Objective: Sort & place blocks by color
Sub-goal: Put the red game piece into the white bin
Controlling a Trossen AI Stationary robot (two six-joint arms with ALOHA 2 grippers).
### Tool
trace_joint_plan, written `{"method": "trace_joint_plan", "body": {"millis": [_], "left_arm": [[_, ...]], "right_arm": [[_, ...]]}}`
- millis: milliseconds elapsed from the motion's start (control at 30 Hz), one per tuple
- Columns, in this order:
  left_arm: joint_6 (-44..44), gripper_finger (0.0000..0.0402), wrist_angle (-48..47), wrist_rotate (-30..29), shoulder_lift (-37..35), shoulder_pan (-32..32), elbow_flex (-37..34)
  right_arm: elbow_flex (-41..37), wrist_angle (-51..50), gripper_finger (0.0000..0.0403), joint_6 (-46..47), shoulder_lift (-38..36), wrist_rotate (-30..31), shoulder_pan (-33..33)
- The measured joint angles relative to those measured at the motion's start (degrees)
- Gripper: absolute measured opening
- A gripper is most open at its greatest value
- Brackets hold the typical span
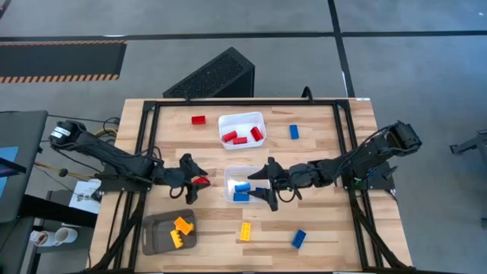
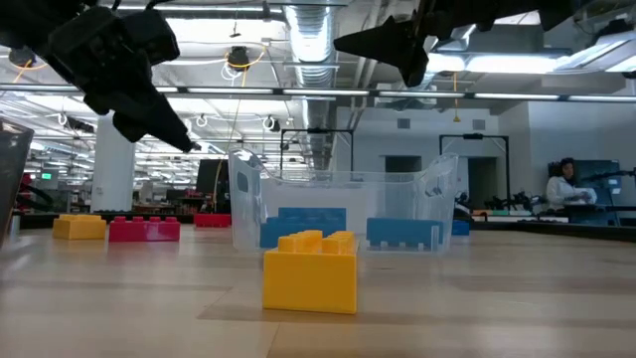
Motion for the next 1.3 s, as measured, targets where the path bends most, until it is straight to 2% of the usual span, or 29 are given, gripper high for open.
{"method": "trace_joint_plan", "body": {"millis": [233, 367, 733, 1100, 1300], "left_arm": [[-7.3, 0.0208, -6.25, -0.78, 0.03, 1.52, 0.0], [-8.03, 0.0219, -7.16, -0.78, 1.36, 2.46, 0.0], [-10.5, 0.0263, -5.58, 1.59, 10.21, 3.65, 0.0], [-14.83, 0.0265, -4.98, 0.96, 17.86, 3.65, 0.02], [-17.03, 0.0265, -4.27, -3.33, 21.41, 3.48, 0.28]], "right_arm": [[0.0, 0.04, 0.0302, 1.09, 0.0, -0.02, -0.02], [0.0, 0.07, 0.0302, 1.09, 0.0, -0.02, 0.1], [0.0, -1.56, 0.0302, 1.95, 0.0, -0.04, 0.09], [0.0, -1.57, 0.0302, 1.99, 0.0, -0.04, 0.09], [0.0, -1.57, 0.0302, 2.03, 0.0, -0.04, 0.09]]}}
